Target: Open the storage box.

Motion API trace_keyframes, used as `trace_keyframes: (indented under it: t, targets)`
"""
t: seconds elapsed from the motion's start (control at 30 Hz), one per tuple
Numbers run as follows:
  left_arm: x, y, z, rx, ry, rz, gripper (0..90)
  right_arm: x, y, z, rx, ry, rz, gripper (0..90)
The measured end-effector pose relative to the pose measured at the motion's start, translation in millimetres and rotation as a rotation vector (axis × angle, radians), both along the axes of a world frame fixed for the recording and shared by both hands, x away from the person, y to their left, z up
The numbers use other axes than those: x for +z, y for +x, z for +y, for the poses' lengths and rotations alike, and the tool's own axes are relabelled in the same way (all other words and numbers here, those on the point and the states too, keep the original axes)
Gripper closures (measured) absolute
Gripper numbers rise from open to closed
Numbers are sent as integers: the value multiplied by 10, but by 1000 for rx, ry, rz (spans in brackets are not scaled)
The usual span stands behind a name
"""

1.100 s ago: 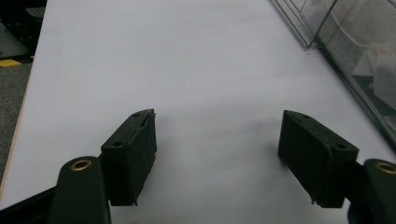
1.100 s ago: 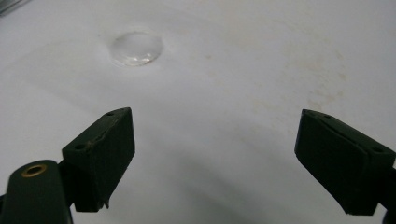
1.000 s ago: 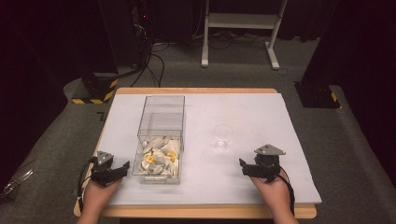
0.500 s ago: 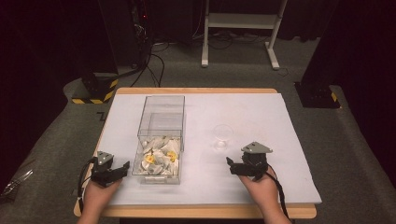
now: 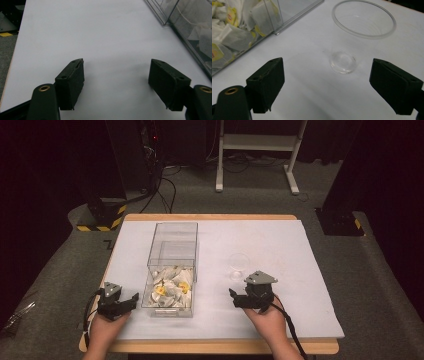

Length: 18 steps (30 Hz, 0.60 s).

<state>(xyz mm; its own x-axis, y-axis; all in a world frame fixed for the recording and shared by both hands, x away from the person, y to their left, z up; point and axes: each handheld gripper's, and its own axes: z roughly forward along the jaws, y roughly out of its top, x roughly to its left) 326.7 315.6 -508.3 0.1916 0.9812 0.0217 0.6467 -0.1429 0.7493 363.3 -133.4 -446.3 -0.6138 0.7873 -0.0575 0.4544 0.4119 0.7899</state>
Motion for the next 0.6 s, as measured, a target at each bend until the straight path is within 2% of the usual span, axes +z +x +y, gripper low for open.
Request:
trace_keyframes:
  t: [0.43,0.6]
  targets:
    - [0,0,-1,-2,0,0,292,57,0,284,55,10,-16,132]
    - [0,-2,-4,-2,1,-2,298,78,-1,384,75,37,-11,134]
